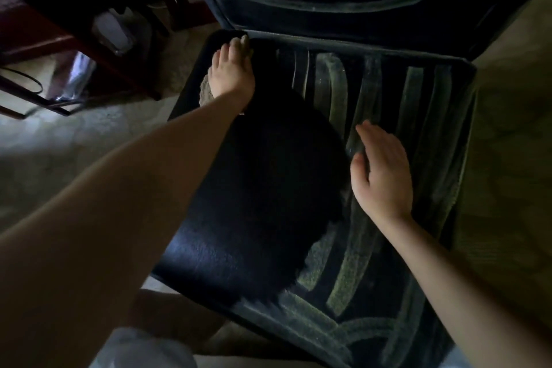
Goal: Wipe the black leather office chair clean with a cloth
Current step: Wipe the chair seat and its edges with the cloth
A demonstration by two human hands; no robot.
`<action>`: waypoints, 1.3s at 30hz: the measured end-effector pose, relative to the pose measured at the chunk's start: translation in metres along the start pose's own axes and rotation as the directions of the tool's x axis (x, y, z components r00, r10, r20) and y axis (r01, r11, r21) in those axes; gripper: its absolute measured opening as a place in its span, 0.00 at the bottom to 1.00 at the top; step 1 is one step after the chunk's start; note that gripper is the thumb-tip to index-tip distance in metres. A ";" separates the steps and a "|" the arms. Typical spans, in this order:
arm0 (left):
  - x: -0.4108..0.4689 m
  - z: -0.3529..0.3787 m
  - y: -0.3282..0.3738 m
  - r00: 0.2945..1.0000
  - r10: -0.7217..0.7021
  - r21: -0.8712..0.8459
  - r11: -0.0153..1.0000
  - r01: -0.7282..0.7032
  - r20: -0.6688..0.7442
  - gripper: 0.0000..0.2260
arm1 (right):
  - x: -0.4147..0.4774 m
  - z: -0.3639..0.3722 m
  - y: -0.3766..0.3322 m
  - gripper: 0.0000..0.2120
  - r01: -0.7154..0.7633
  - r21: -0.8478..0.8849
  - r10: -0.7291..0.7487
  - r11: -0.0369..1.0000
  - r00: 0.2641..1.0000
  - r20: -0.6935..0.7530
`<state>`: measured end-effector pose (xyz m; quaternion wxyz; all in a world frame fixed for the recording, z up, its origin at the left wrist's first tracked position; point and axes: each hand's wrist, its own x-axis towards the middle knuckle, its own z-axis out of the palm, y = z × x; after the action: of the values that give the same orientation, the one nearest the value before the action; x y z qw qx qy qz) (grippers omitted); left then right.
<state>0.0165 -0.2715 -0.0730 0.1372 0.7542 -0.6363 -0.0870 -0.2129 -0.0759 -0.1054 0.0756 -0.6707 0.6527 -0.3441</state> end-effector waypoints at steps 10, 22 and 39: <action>-0.025 0.010 0.015 0.990 0.134 -0.072 0.988 -0.136 -0.032 0.20 | -0.002 -0.002 -0.004 0.22 -0.032 0.002 0.032 0.999 0.997 0.070; -0.122 0.023 0.068 0.854 0.519 -0.174 0.845 -0.506 0.036 0.16 | -0.012 -0.002 -0.019 0.22 -0.086 0.013 0.085 0.996 0.995 0.044; -0.079 0.001 0.031 0.929 0.304 -0.292 0.888 -0.357 -0.212 0.17 | 0.052 -0.043 0.011 0.24 -0.184 -0.179 0.208 0.966 0.970 0.125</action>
<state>-0.0267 -0.1990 -0.0675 0.3231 0.6061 -0.7192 -0.1051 -0.2504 -0.1107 -0.0599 0.0998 -0.6295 0.7353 -0.2305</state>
